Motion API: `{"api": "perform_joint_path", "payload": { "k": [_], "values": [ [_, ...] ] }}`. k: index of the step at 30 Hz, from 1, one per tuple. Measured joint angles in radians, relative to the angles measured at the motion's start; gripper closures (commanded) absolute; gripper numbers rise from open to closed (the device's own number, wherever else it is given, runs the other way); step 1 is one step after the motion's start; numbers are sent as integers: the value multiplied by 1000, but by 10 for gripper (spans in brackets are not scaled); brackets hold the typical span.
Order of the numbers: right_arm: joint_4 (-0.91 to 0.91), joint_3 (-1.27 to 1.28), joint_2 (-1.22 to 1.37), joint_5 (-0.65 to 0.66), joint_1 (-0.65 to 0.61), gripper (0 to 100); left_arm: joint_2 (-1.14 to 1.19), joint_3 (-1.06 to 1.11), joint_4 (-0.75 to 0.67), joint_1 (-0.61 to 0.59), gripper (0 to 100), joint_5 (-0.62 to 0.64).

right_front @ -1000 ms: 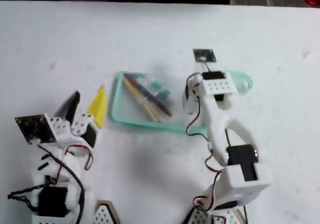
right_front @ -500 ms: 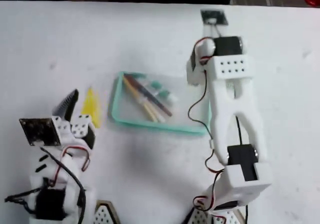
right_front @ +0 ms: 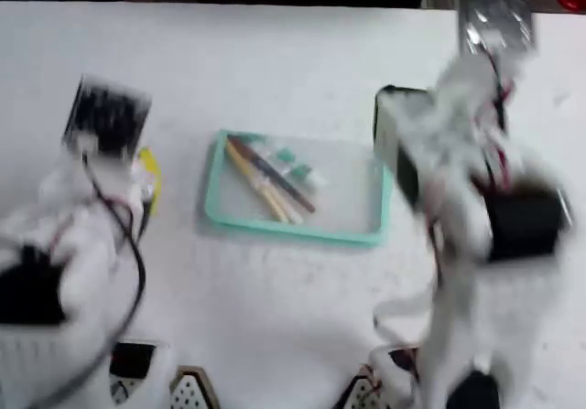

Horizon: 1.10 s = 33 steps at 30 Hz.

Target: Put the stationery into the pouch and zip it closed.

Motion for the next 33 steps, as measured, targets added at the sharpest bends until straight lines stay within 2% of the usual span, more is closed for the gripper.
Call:
{"api": "perform_joint_path", "payload": {
  "k": [3,6,10,13,19,26,29,33],
  "values": [
    [0,-2,-160,0,-21,982,170,-210,169,-12,912,-2],
    [0,52,-308,68,-25,982,170,-404,293,-3,910,15],
    [0,224,-482,187,-29,981,40,-479,318,-38,910,94],
    [0,379,-598,218,-28,981,-120,-466,308,-41,910,127],
    [-66,643,-890,229,-28,981,-354,-195,147,-41,910,135],
    [-333,1051,-1263,232,-28,981,-726,198,-110,-41,910,135],
    [-445,1201,-1297,232,-29,981,-896,370,-216,-49,910,135],
    [-511,1321,-1300,232,-31,981,-911,522,-252,-49,910,135]
  ]
}}
